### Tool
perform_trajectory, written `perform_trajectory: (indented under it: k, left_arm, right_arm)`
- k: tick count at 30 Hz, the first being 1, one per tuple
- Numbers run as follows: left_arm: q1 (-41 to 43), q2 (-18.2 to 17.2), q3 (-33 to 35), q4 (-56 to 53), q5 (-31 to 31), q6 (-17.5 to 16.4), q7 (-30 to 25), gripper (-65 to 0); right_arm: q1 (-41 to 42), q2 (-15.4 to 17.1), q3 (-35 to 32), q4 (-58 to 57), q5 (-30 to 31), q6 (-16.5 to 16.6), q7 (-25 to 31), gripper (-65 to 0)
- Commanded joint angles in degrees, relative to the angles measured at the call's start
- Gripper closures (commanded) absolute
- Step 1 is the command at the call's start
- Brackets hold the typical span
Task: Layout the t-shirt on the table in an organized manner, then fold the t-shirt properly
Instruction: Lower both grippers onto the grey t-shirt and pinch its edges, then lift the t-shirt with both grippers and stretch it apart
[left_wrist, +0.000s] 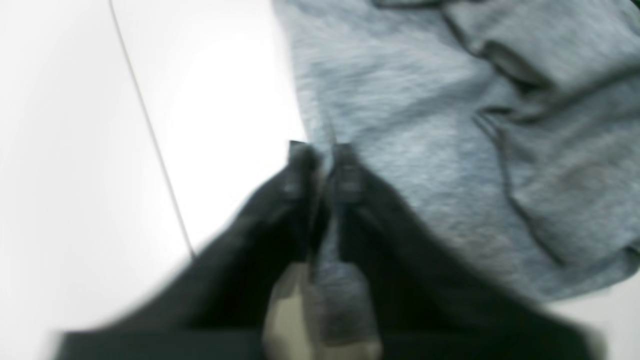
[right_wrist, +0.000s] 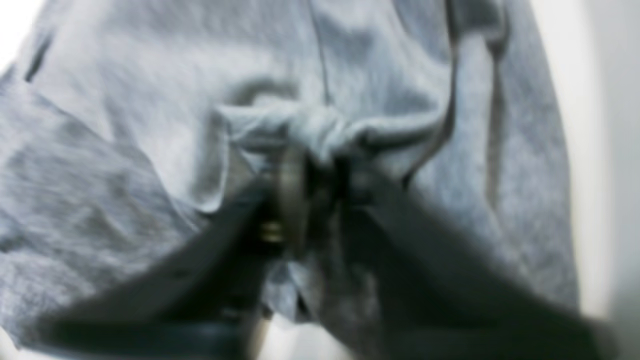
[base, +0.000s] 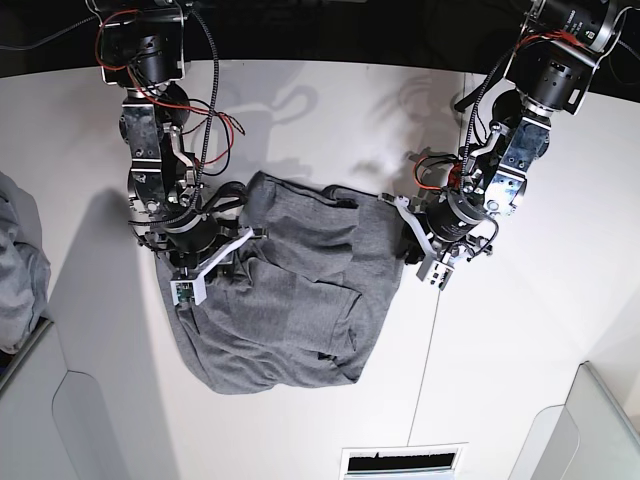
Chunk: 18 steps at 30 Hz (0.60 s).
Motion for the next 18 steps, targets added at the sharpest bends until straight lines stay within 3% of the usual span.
perform_trajectory:
  k: [1, 5, 10, 12, 18]
  left_arm:
    - [-0.6, -0.5, -0.2, 0.2, 1.6, 0.3, 0.4, 0.0]
    - [-2.3, -1.2, -0.2, 0.2, 4.3, 0.3, -0.8, 0.0]
    - [-7.0, -3.6, -0.2, 0.2, 5.7, 5.8, -0.8, 0.0]
    - [-9.2, -4.8, -0.2, 0.2, 6.5, 6.1, -0.8, 0.0]
    - [-15.2, -8.0, -0.2, 0.1, 7.3, 6.3, -0.8, 0.0]
  right_arm:
    - [1.5, -0.1, 0.0, 1.6, 0.3, 0.3, 1.6, 0.0]
    - [1.1, -0.1, 0.0, 5.9, 0.1, 0.3, -0.9, 0.0]
    - [-1.4, 0.0, 0.0, 17.0, 0.1, 0.3, -8.8, 0.0]
    - [-3.2, 0.3, 0.0, 22.2, 0.3, 0.6, -11.4, 0.0]
    - [-11.1, 3.0, 0.0, 34.8, 5.3, 5.3, -13.6, 0.0]
